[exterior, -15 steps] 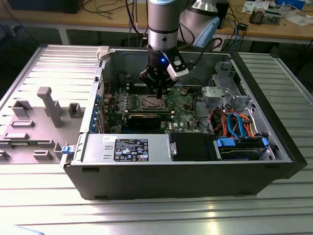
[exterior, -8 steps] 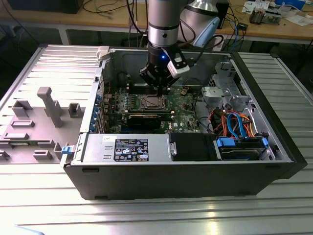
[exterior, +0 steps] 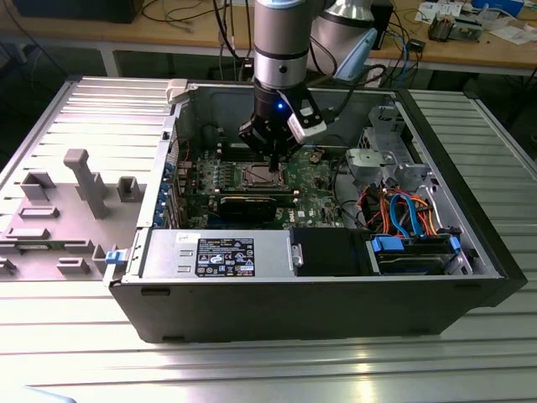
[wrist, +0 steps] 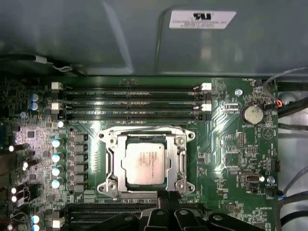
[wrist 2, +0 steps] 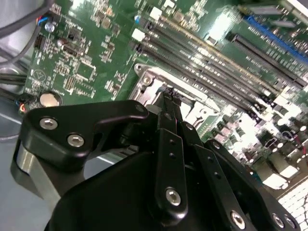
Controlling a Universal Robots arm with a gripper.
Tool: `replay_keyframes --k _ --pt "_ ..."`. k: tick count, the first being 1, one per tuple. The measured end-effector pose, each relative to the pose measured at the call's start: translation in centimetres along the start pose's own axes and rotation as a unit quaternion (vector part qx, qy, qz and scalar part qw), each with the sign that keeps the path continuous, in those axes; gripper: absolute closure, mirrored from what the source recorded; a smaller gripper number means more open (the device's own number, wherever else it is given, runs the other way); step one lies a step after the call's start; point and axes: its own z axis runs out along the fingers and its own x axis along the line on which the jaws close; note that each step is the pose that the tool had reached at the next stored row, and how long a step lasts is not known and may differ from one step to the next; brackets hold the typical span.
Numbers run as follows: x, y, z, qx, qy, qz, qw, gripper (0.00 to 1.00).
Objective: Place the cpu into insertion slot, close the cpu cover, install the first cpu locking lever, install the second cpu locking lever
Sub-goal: 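Install the second cpu locking lever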
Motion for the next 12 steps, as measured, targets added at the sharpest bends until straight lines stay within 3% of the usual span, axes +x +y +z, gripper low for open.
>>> replay_keyframes --k 8,12 --pt "0.20 -1.62 0.08 0.0000 0.0009 0.000 1.00000 0.89" --pt "1.28 -1.67 0.11 0.0000 0.0008 0.000 1.00000 0.89"
